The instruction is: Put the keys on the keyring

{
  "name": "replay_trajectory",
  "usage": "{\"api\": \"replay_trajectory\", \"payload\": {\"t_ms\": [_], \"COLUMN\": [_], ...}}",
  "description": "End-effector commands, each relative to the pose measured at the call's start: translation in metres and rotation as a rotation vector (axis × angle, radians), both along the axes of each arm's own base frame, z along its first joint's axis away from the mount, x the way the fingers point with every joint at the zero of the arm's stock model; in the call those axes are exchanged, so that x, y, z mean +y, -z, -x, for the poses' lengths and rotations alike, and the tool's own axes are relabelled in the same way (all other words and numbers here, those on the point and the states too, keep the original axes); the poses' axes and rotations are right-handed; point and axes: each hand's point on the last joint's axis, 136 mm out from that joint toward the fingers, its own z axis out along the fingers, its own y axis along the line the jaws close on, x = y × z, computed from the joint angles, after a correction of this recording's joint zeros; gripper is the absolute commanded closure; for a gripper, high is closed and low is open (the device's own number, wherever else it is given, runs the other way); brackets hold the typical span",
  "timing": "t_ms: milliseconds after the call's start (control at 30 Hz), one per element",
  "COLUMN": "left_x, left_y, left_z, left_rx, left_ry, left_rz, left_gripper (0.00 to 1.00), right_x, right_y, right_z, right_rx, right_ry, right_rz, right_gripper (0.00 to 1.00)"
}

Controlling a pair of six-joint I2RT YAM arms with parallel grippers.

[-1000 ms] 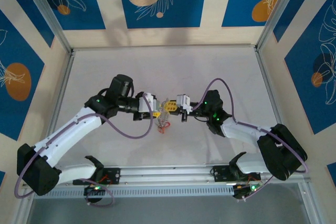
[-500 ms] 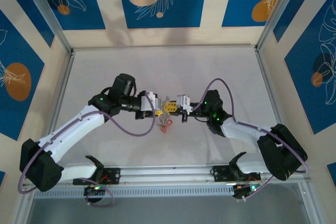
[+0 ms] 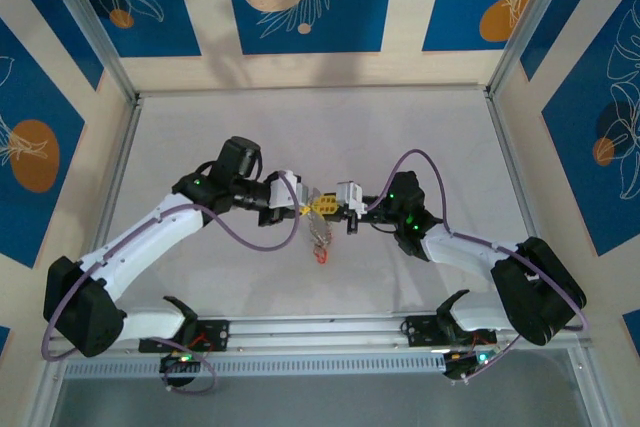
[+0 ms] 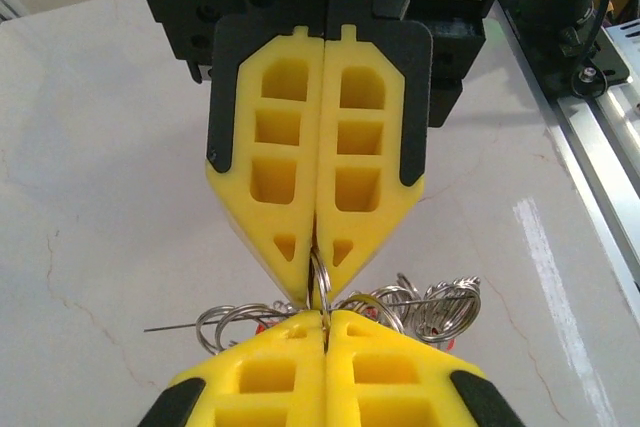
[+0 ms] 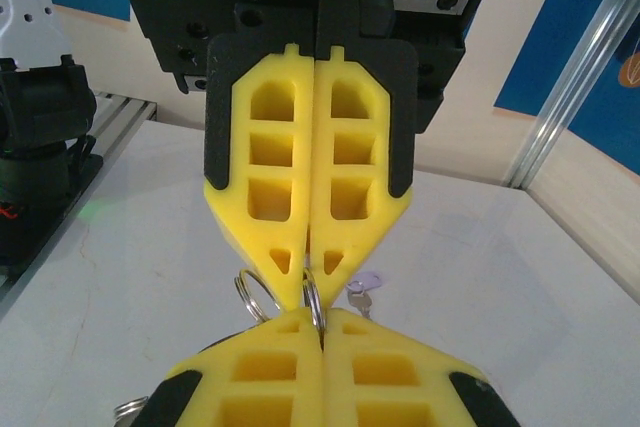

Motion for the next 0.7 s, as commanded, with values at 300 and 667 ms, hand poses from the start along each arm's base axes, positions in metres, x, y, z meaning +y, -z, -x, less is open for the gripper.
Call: {"api": "replay_trajectory", "payload": {"t_ms": [300,667], "left_x": [0.004,-0.007], "left_y": [-0.005,-0.001], "left_z": [-0.023,-0.011], "left_rx": [0.027,0.039], "left_ry": [-0.132,-0.046], "left_rz": [-0.054,0.02], "left_gripper": [0.86,0.79], "right_x": [0.002,0.004], "right_y": [-0.018,-0.026], "right_z": [0.0,0.001], "right_rx": [-0.099,-0.068], "right_ry": [0.019,0.005], "right_rz": [-0.025,-0.079], "right_gripper": [1.0,1.0]}}
